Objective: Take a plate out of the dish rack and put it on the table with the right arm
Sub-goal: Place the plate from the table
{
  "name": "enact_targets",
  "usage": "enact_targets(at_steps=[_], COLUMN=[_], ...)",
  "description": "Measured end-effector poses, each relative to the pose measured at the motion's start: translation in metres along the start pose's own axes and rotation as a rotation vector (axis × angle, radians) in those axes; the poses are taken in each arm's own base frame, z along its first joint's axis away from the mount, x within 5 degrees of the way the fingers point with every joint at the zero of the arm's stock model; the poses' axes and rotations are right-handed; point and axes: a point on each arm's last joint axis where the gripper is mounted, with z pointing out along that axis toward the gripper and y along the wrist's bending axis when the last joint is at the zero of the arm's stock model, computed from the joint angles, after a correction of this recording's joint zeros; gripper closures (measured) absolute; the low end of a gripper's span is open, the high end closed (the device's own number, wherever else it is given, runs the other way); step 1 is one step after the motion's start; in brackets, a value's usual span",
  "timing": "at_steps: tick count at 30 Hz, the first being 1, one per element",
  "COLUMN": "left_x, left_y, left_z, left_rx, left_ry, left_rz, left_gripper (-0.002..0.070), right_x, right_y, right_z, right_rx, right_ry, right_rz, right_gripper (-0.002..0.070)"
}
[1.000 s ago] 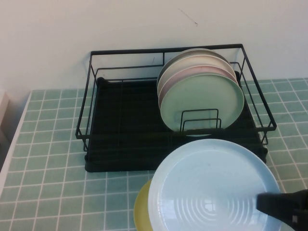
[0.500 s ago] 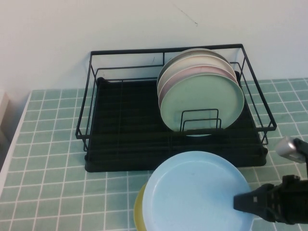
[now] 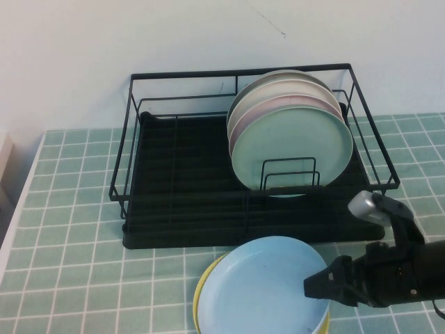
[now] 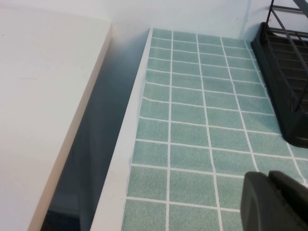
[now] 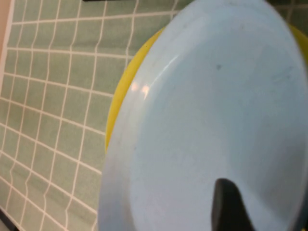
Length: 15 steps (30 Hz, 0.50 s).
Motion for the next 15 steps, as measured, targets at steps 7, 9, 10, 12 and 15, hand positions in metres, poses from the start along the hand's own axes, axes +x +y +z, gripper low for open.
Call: enact_targets(at_steps=[7, 9, 10, 12, 15], left_x=[0.0, 0.0, 0.0, 0.0, 0.0], left_y=[0.0, 0.0, 0.0, 0.0, 0.0], left_z=[0.0, 0.0, 0.0, 0.0, 0.0], left_rx=[0.0, 0.0, 0.0, 0.0, 0.0], left_ry=[0.0, 0.0, 0.0, 0.0, 0.0], left_rz=[0.0, 0.0, 0.0, 0.0, 0.0], left_gripper=[0.0678, 0.0678, 0.0678, 0.0678, 0.0678], right_x=[-0.01, -0.013, -0.015, -0.016, -0.014], right_y=[0.013, 0.016, 0.017, 0.017, 0.019], right_z=[0.01, 0.01, 0.01, 0.009, 0.006], right_rx=[-0.019, -0.02, -0.019, -0.012, 0.001], right_ry=[0.01, 0.011, 0.014, 0.022, 0.042], right_rz=[-0.073, -0.105, -0.123, -0.139, -0.183], right_gripper=[0.0149, 0.0138, 0.0136, 0.0135, 0.0141])
